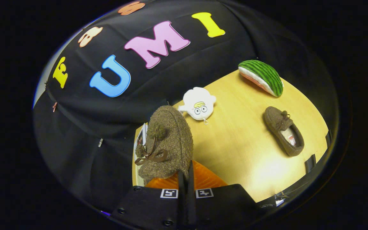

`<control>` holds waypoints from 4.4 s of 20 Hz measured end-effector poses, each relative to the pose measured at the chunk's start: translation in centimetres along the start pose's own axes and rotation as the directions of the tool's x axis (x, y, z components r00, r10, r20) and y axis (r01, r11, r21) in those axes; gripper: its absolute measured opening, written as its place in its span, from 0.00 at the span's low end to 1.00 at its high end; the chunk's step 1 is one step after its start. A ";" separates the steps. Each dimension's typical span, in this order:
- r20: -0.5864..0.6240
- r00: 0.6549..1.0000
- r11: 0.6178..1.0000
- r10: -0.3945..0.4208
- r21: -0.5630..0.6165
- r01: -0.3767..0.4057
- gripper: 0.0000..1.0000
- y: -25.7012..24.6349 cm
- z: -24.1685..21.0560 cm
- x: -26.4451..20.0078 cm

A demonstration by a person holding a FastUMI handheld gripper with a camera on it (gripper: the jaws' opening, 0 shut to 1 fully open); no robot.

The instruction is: Open the storage box then place both shoes into the box .Put the left shoe in first, then the right shoe, with the right side of both shoes facing outward in a uniform manner.

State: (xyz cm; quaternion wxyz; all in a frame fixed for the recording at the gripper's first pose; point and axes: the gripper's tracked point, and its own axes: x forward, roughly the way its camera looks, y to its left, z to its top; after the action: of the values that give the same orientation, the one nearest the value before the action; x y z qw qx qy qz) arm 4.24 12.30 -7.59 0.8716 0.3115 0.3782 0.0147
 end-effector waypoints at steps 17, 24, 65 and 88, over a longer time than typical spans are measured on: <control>-0.193 0.981 0.998 0.019 -0.062 -0.031 0.05 11.8 -10.6 11.6; -0.230 0.971 0.996 -0.057 -0.079 0.039 0.06 10.7 -13.1 13.5; -0.162 0.941 0.890 -0.296 -0.405 0.210 0.99 -36.8 4.0 0.0; -0.227 0.921 0.916 -0.318 -0.323 0.236 0.06 -40.8 3.6 6.7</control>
State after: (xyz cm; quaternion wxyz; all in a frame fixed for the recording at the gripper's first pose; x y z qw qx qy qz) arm 2.87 -20.73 -32.61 0.8398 0.1181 0.5297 -0.0117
